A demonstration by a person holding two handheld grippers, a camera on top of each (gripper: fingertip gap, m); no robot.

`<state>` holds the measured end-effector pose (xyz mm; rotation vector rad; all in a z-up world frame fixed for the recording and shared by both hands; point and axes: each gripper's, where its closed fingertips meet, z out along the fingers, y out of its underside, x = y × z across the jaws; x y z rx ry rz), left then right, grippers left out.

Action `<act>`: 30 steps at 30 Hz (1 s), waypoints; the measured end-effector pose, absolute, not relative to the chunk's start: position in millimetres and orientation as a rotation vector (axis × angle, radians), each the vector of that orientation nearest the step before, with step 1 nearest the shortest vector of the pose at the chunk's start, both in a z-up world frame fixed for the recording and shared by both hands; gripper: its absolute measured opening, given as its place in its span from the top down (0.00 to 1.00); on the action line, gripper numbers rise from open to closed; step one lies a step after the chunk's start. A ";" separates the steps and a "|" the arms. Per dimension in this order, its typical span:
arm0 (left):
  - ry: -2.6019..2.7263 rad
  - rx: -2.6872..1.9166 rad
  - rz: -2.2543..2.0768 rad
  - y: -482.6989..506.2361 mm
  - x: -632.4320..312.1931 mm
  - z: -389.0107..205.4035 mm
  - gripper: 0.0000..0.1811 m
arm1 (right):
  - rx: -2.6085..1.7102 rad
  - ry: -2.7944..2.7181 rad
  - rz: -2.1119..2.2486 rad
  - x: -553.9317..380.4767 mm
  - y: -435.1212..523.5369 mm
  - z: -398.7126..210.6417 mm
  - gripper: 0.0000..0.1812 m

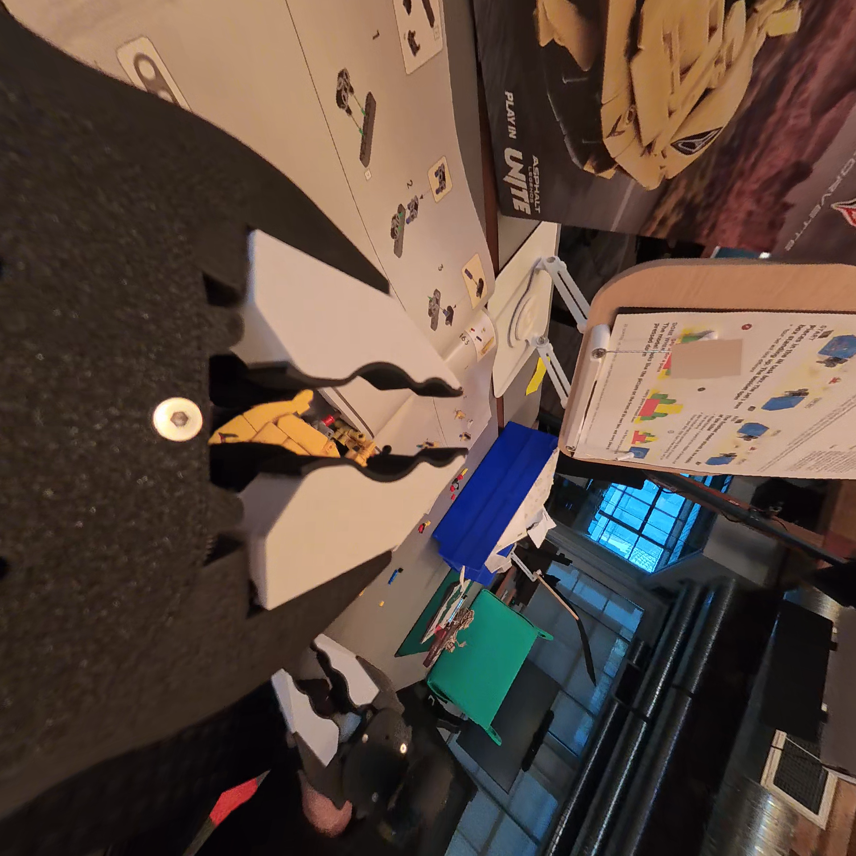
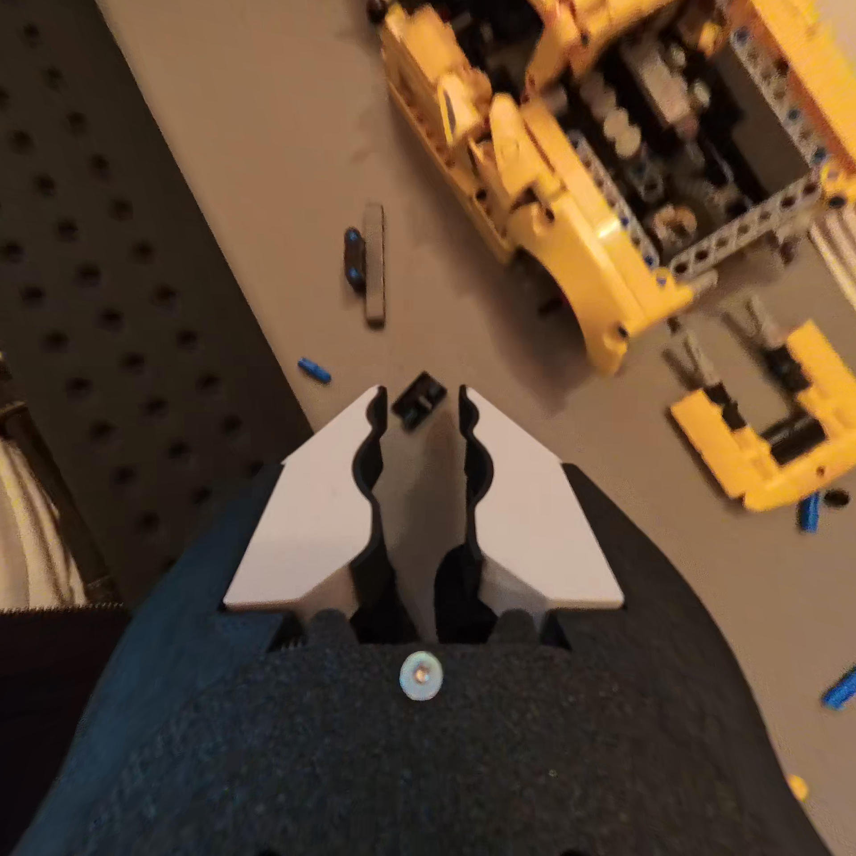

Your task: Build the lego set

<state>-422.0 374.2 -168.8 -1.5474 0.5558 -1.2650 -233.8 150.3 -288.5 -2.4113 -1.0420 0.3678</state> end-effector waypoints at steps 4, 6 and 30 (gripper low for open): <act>0.576 -1.543 -1.279 368.6 -417.5 -166.6 0.88 | -2.421 -0.999 0.339 -230.1 138.6 -296.7 0.83; 0.594 -1.548 -1.265 367.6 -415.6 -168.9 0.88 | -2.408 -0.977 0.320 -228.7 139.7 -297.1 0.85; 0.876 -1.522 -1.662 291.3 -372.3 -159.4 0.87 | -1.761 -1.358 -0.434 -242.9 190.9 -233.8 0.96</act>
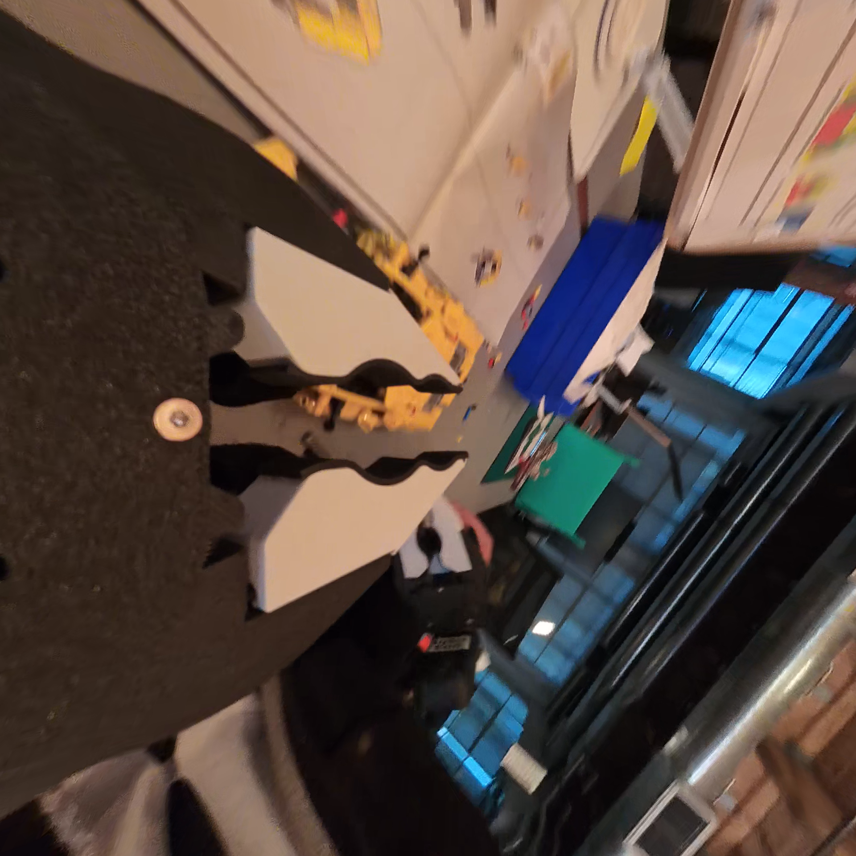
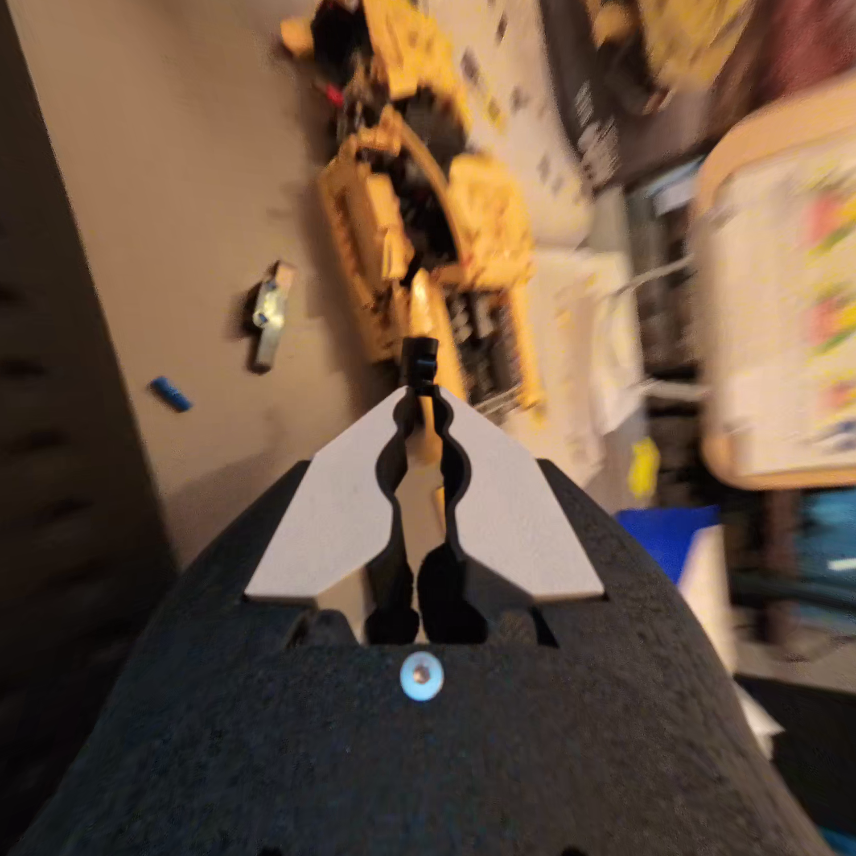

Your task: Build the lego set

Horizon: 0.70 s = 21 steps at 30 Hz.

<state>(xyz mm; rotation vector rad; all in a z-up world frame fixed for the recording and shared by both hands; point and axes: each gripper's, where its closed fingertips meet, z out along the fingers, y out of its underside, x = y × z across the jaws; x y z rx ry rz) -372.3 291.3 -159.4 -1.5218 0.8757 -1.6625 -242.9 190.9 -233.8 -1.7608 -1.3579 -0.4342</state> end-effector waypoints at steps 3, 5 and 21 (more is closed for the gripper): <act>1.053 -1.484 -1.611 255.4 -349.4 -163.1 0.86 | -1.447 -1.466 -0.698 -274.2 203.0 -199.2 0.96; 1.127 -1.463 -1.541 240.4 -338.4 -165.6 0.84 | -1.334 -1.466 -0.739 -295.0 207.2 -184.7 0.96; 1.064 -1.310 -1.598 216.4 -334.9 -142.2 0.92 | -1.379 -1.052 -0.504 -342.4 229.0 -148.9 0.96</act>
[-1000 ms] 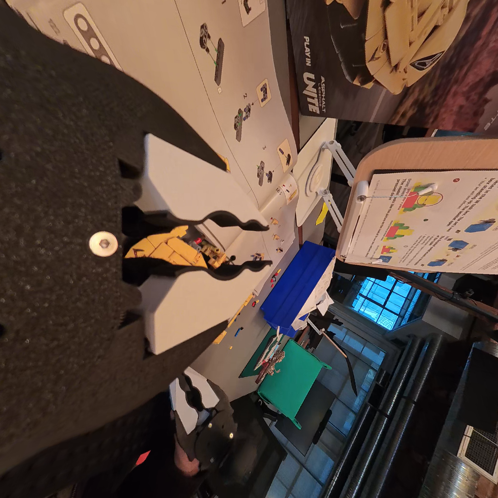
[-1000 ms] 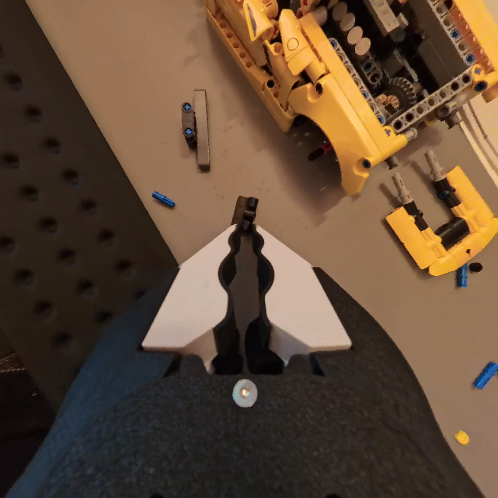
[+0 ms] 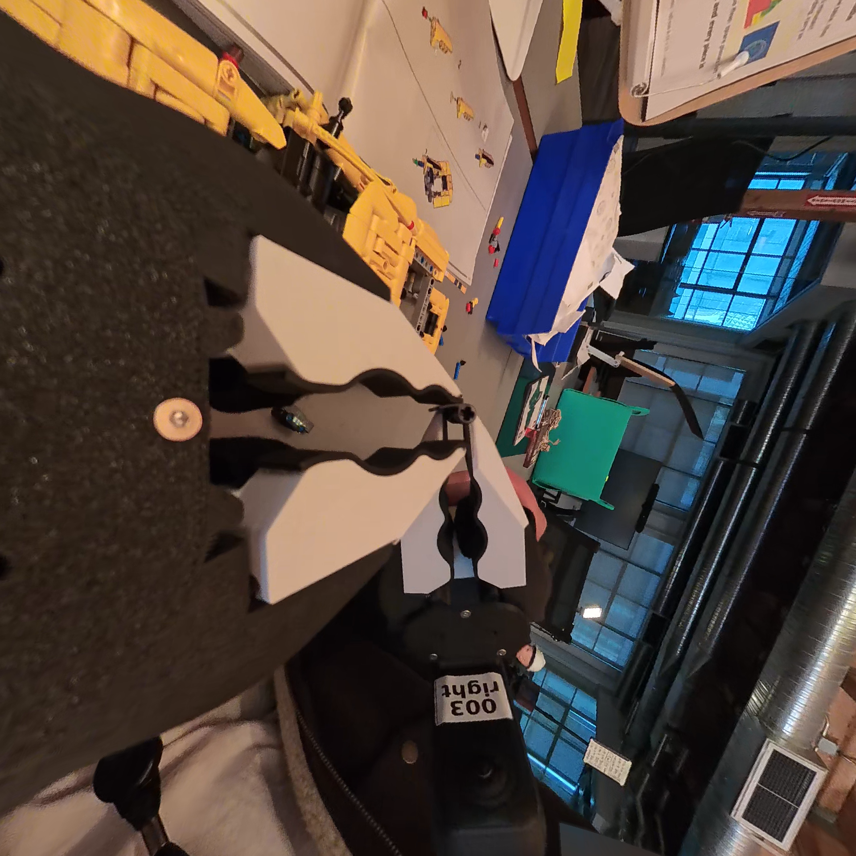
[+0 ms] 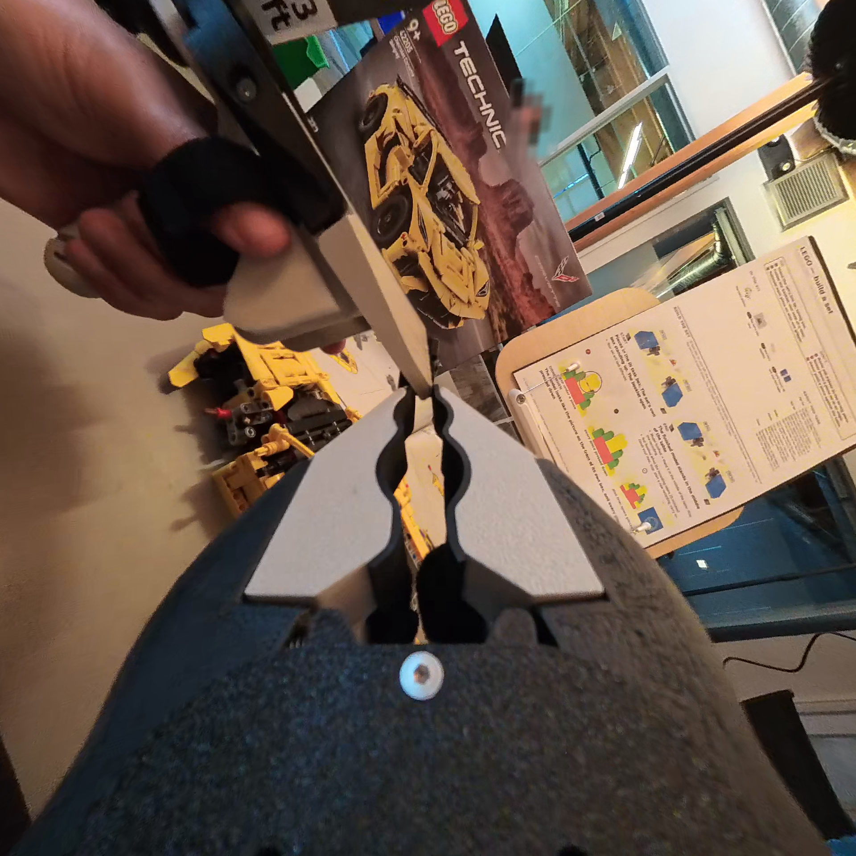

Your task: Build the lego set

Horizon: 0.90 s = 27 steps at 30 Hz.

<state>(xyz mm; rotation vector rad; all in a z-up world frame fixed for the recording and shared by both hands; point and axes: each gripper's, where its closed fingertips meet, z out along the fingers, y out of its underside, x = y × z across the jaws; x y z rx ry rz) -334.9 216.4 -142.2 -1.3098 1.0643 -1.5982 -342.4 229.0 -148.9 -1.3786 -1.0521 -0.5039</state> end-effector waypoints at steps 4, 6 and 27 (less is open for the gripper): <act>1.052 -1.322 -1.602 219.0 -335.5 -142.7 0.94 | -1.372 -1.054 -0.518 -340.1 229.0 -148.3 0.96; 1.044 -1.324 -1.610 220.6 -336.6 -142.3 0.96 | -1.367 -1.066 -0.524 -340.0 228.4 -149.0 0.96; 1.337 -1.253 -1.667 179.1 -341.0 -154.1 0.97 | -1.913 -1.598 0.749 -274.2 121.0 -298.6 0.86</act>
